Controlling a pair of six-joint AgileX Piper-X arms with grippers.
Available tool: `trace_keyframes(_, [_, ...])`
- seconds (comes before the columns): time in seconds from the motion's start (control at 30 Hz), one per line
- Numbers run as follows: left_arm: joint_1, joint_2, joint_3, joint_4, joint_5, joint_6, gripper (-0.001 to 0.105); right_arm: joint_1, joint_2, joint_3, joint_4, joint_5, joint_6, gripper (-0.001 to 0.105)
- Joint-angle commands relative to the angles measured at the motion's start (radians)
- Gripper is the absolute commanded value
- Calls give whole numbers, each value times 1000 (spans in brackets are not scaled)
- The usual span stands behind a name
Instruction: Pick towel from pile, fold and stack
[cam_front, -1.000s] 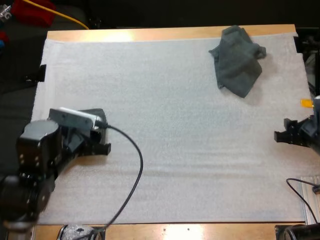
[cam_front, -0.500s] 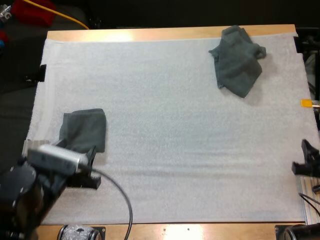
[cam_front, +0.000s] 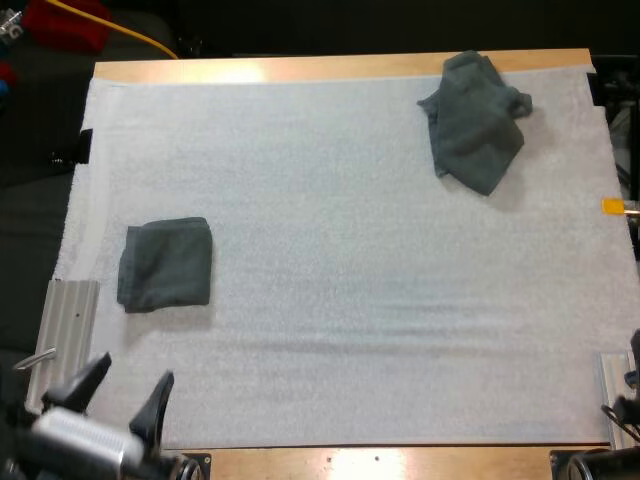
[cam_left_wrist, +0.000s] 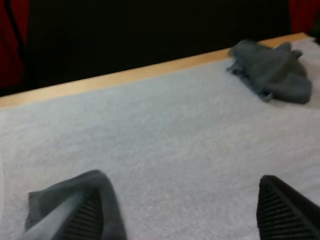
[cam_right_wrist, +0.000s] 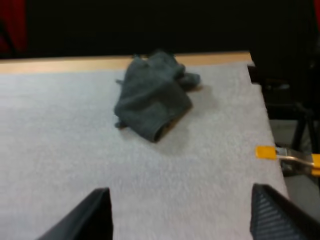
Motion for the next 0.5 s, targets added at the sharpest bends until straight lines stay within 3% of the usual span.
trace_keyframes(0.0, [-5,-27,-6,15,18,-7,63,-4,-29,-4,22,-8,3,58])
trace_keyframes(0.47, [-5,-241,-9,192,26,-7,63,-4,-236,-8,145,-1,1,58])
